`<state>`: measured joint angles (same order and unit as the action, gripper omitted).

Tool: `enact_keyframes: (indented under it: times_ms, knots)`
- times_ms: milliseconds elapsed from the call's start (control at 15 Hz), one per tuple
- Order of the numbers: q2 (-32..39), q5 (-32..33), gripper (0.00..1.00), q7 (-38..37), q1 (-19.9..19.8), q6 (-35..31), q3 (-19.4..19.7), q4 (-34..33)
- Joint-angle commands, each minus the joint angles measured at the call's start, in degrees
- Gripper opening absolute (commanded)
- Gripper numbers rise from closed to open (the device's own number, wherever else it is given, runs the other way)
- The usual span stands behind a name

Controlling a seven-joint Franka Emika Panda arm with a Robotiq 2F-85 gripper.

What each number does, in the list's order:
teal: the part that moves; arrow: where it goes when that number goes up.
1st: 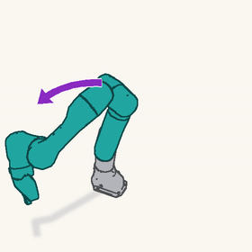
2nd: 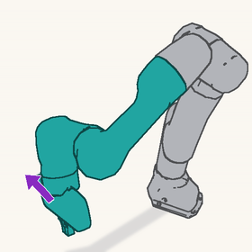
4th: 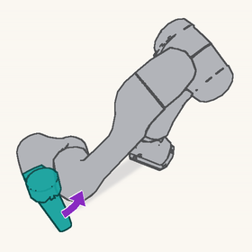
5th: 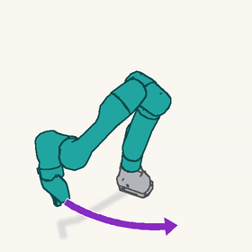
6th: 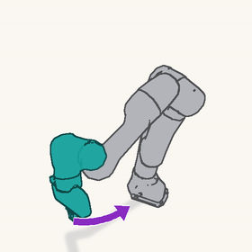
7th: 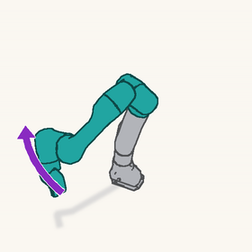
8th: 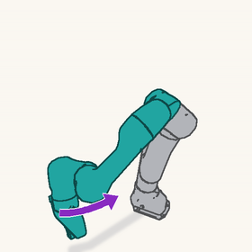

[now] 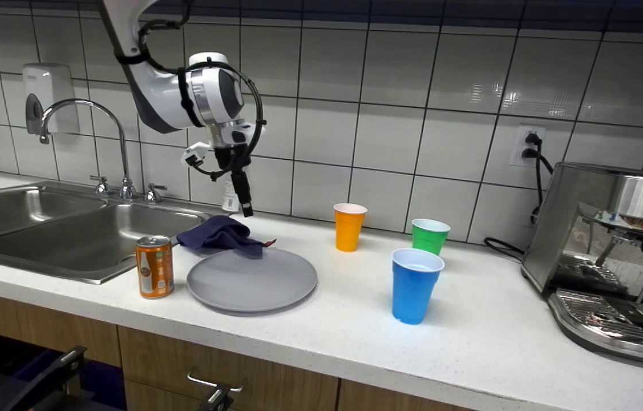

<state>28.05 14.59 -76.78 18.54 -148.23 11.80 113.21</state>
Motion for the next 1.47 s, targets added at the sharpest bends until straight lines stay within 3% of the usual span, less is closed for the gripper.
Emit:
enact_keyframes:
  times_ms: [0,200,333,1400]
  knots:
    - [-0.2,0.3,1.00,-2.5,-1.9,3.4,0.8,-1.6]
    - [-0.2,-0.3,1.00,-2.4,-3.8,4.7,1.1,-2.1]
    - [-0.1,0.7,1.00,-1.6,-4.1,2.2,0.5,-0.8]
    - [0.3,0.9,1.00,-1.9,-3.8,1.7,0.4,-0.9]
